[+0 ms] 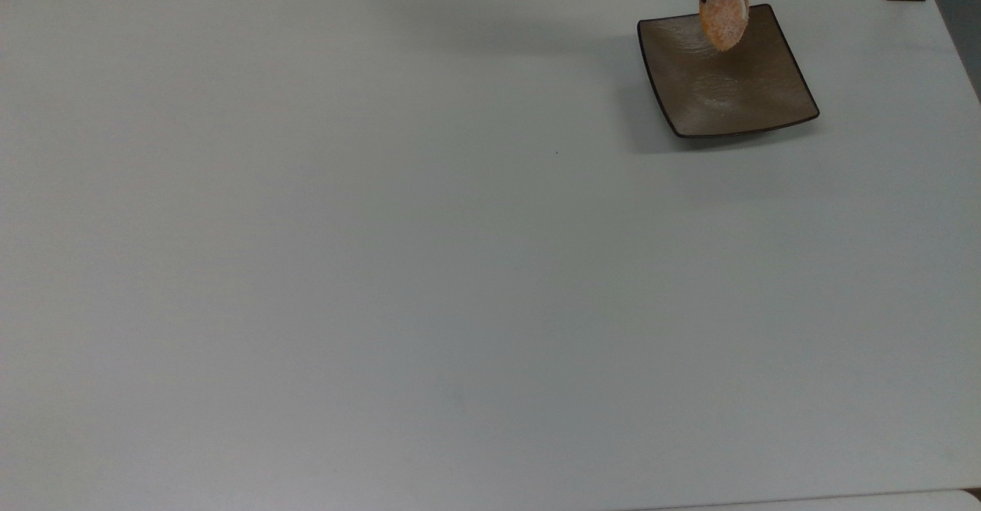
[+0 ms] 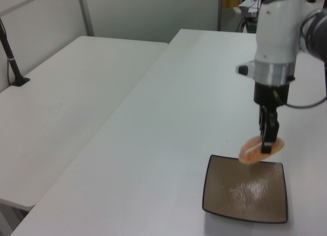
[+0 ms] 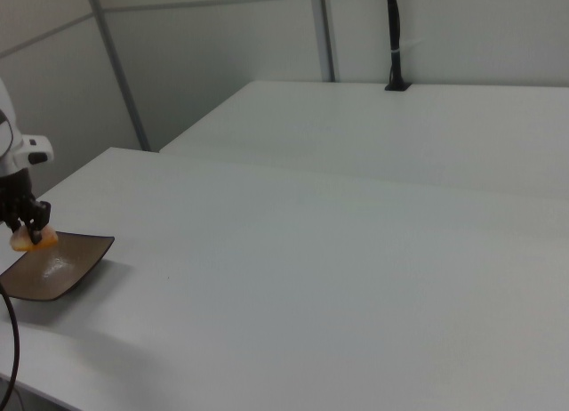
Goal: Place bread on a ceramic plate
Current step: 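Lower the bread roll onto the plate and open the gripper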
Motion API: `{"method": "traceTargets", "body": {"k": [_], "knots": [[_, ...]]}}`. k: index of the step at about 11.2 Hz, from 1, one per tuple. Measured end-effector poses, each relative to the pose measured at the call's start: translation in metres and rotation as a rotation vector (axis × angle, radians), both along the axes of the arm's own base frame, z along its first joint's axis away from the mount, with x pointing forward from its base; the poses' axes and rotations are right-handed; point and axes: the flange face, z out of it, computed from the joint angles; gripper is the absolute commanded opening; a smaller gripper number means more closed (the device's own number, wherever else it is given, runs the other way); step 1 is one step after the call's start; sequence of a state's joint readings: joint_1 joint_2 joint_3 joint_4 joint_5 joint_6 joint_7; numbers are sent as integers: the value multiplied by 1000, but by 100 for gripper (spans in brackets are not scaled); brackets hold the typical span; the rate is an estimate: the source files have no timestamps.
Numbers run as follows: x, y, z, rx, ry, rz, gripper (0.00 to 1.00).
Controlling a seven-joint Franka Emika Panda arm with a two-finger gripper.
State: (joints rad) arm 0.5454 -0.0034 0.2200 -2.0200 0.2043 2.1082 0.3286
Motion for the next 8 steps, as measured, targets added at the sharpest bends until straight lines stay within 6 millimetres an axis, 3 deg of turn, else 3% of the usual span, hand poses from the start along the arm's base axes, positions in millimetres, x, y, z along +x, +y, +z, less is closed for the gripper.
{"method": "traceTargets", "body": {"k": [3,7,8], "knots": [[-9,18,-42,33,-37,-3,42],[-10,29,-64,60,-75,-11,44],[-9,30,-69,56,-86,-16,53]]}}
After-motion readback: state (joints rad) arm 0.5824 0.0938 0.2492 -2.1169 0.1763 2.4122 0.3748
